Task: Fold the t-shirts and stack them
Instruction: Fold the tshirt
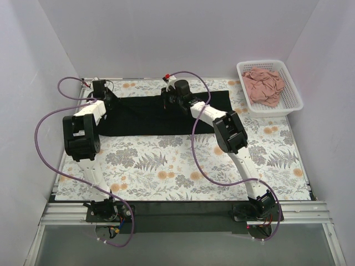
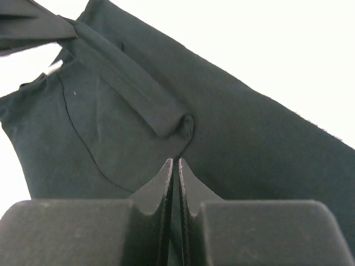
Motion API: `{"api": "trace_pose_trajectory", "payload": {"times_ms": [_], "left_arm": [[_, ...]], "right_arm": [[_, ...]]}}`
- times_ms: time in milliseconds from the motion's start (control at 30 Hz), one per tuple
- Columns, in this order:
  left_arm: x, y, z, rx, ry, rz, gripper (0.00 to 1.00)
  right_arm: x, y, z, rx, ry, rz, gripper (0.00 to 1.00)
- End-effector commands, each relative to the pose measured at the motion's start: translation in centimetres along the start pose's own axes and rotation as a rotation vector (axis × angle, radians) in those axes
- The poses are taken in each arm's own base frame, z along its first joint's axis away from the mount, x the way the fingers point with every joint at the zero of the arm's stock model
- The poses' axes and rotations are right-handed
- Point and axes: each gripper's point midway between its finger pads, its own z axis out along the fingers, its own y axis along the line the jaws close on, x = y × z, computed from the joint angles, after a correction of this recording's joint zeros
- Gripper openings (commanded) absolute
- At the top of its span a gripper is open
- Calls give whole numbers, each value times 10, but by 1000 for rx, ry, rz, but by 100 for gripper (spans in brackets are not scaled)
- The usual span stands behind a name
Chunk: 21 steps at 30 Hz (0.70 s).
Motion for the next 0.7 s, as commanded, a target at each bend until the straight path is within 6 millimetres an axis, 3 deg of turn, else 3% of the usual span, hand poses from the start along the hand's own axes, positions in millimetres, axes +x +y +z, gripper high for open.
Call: {"api": "trace_pose_trajectory", "payload": {"times_ms": [0,67,133,167,200,267,300,333,367,400,433,467,500,533,600,667], "left_arm": [[-27,-19,-30,28,-56,11,0],[-22,-15,-26,13,-37,21,0],[-14,-14,-18,22,-3,26,0],[-16,-17,-16,29,-4,31,4],[-15,-17,-13,28,-1,31,7],[-20,-19,-6,29,-6,38,11],[-24,-19,-5,26,-12,34,16],[-28,-20,-5,26,-18,30,20],[-33,-22,-7,29,-27,27,26],[-38,-25,-11,31,-39,21,40],[-45,-28,-19,37,-57,16,47],[-51,-26,-24,17,-80,0,53],[-48,-21,-29,-1,-81,-7,60],[-56,-23,-42,-1,-108,-17,73],[-54,-8,-59,-59,-124,-53,80],[-48,11,-71,-124,-113,-82,82]], "right_arm": [[-20,16,-9,-55,-39,-12,12],[-26,21,-15,-59,-41,-14,13],[-16,18,-23,-41,-18,-3,17],[-28,23,-32,-34,-33,-8,22],[-12,13,-39,0,-2,6,25],[-13,7,-54,35,1,2,36],[-25,2,-68,57,-17,-1,39],[-11,-7,-79,82,14,17,42],[-22,-6,-92,92,0,17,48],[-21,-20,-106,131,11,32,50],[-6,-29,-117,160,45,55,52],[-4,-34,-127,184,56,63,55],[-16,-40,-144,214,36,65,56],[-9,-45,-154,238,59,83,58],[-4,-55,-180,298,68,123,60],[11,-64,-205,357,99,185,61]]}}
